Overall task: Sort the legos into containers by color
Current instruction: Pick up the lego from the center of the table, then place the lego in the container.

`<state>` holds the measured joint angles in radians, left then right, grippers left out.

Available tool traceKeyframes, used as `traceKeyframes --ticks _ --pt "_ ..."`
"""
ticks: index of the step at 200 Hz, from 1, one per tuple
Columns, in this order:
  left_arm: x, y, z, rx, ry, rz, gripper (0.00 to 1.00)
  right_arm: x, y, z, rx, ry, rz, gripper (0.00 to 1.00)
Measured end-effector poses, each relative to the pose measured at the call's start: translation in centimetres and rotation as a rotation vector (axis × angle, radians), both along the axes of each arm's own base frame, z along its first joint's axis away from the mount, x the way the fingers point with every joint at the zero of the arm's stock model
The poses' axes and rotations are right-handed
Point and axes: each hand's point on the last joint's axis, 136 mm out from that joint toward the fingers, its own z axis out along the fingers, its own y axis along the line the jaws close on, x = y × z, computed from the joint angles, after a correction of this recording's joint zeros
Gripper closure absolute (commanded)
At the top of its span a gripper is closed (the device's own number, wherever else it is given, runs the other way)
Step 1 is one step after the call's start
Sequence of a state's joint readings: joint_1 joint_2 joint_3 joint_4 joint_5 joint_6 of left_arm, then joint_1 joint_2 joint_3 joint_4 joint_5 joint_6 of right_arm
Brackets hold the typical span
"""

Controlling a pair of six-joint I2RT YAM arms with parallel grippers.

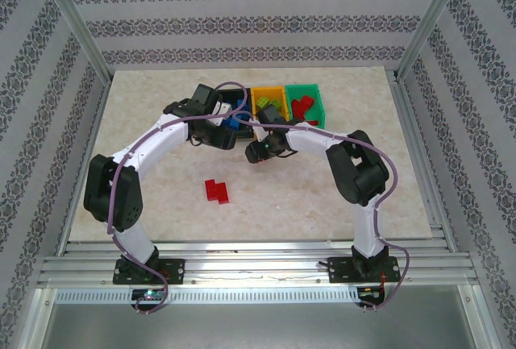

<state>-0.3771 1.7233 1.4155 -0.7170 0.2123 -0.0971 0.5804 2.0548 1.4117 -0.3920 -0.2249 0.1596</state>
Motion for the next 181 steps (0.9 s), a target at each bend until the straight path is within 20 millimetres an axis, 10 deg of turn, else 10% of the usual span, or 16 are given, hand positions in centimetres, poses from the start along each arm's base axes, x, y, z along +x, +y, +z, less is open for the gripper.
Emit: traceKeyframes --ticks 30,96,146,181 --pt "0.0 0.0 0.0 0.0 0.0 0.0 0.34 0.1 0.1 -0.2 -0.004 0.002 -0.002 0.65" --pt "0.0 0.0 0.0 0.0 0.0 0.0 0.34 -0.6 -1.7 2.1 0.038 -0.013 -0.037 0.68" --pt "0.0 0.0 0.0 0.0 0.0 0.0 0.34 3.4 -8.2 10.5 0.196 -0.179 -0.23 0.7" --pt "0.0 0.0 0.0 0.0 0.0 0.0 0.34 6.4 -13.2 11.8 0.224 -0.226 -0.364 0.7"
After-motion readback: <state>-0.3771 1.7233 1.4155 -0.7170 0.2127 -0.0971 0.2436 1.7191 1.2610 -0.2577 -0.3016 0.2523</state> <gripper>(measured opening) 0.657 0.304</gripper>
